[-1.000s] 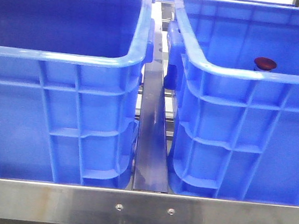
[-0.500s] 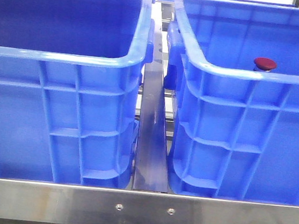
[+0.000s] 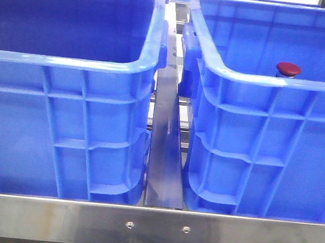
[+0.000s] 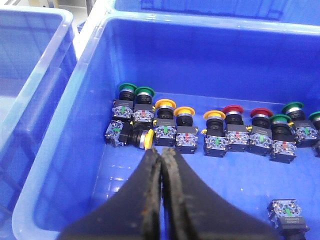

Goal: Pick red and yellow buttons and place in box

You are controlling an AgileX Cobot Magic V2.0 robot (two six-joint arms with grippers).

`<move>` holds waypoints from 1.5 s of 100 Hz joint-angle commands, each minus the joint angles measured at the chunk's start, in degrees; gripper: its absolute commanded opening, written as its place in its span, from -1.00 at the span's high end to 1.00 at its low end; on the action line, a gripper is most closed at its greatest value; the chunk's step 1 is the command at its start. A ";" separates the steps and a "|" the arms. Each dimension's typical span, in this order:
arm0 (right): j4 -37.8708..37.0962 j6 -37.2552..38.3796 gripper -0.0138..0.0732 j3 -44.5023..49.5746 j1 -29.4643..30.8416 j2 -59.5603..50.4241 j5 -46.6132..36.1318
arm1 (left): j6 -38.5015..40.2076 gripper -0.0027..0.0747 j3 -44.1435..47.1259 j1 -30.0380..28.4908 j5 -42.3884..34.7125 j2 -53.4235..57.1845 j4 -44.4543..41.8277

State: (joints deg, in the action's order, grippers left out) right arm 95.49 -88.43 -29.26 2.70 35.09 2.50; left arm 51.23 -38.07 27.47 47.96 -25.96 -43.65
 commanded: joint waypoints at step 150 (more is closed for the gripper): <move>0.25 -0.66 0.84 -1.63 0.28 -0.22 1.36 | 0.49 0.98 -0.64 -3.15 -5.92 1.58 -2.66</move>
State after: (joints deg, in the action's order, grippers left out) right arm 95.49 -88.43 -29.26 2.70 35.09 2.93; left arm 51.23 -37.82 26.08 47.17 -24.99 -45.15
